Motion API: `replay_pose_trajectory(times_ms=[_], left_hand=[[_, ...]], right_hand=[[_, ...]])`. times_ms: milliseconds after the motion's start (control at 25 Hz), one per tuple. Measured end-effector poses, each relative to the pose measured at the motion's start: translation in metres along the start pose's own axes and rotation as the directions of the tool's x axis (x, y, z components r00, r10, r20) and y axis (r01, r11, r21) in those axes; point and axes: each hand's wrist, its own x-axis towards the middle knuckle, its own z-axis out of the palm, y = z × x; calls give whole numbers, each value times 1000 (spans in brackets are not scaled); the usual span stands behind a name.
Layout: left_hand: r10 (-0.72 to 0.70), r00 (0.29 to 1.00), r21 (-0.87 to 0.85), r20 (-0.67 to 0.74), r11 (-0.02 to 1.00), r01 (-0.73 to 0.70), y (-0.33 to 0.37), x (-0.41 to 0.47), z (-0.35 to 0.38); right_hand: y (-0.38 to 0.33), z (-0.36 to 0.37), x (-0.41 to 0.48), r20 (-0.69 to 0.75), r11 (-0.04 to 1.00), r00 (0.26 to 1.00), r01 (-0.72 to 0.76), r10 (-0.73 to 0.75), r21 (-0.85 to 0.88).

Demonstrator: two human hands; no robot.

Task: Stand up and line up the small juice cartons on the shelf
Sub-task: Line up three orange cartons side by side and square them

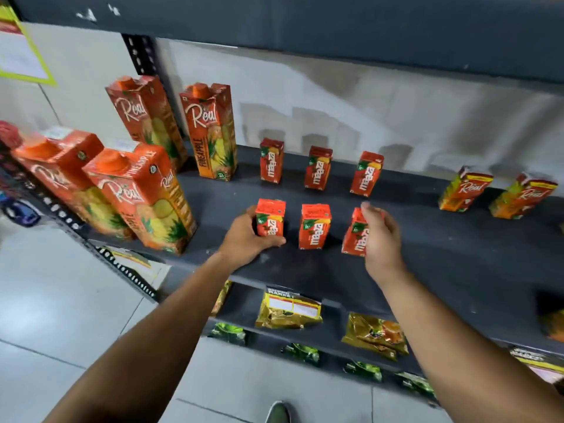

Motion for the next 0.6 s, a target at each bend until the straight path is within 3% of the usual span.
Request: replay_pose_trajectory(times_ms=[400, 600], left_hand=[[46, 965, -131, 260, 991, -12, 6, 13, 11], [28, 966, -183, 256, 983, 20, 13, 8, 19]], right_hand=[[6, 27, 9, 112, 1000, 994, 2, -4, 22], [7, 40, -4, 129, 998, 991, 26, -32, 49]])
